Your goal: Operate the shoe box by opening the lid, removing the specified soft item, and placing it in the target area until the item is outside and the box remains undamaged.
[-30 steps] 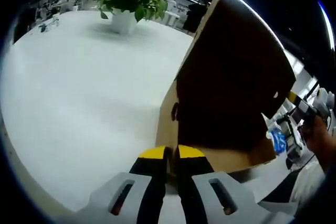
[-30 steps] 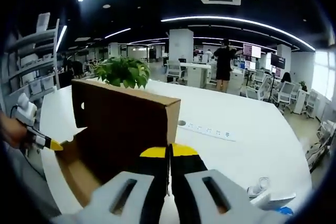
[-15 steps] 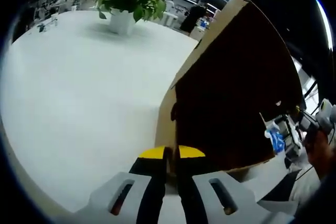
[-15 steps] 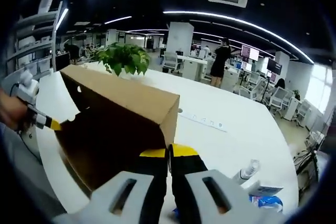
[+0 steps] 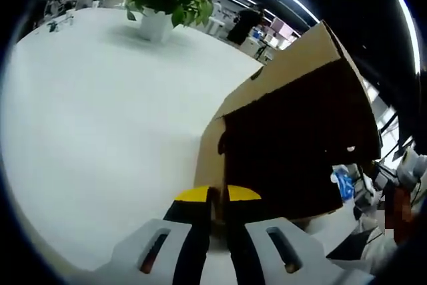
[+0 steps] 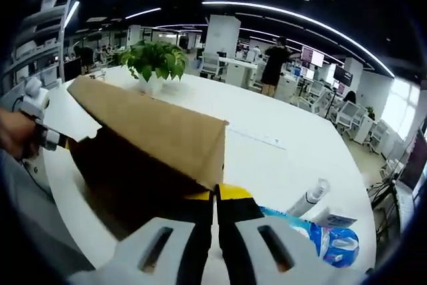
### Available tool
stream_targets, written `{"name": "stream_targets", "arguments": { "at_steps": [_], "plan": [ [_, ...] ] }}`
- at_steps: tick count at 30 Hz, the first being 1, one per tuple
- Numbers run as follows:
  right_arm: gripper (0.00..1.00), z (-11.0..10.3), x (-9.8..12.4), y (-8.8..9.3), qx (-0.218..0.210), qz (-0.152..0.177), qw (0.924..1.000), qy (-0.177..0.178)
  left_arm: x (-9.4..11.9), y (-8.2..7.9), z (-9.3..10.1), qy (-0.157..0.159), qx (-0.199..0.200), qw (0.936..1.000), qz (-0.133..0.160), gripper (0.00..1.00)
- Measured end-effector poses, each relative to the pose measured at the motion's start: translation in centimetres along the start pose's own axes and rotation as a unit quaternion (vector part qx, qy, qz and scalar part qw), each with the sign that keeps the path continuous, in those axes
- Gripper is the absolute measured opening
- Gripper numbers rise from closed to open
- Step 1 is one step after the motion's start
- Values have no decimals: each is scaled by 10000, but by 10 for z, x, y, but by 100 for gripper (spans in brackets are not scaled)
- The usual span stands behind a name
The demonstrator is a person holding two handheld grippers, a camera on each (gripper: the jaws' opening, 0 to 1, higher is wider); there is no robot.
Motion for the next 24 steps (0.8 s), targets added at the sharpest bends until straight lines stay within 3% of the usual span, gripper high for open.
{"name": "stream_targets", "arguments": {
  "at_steps": [13,24],
  "plan": [
    [0,-6,-4,35,-204,-338,9992,67,2,-3,0,388,156,9990,-146,6],
    [0,-17,0,52,-349,-520,9980,-42,12,-1,2,685,117,9967,-425,6]
  ]
}}
Point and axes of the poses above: the point that each gripper's makers call its tool centre point, and the gripper's own axes: x roughly backward along the fingers, z roughly to its right, y roughly out of its underside, the point moved 5 cm from there along x, roughly backward along the fingers, and after that the axes turned 7 degrees about -z, right-handed, at the moved point
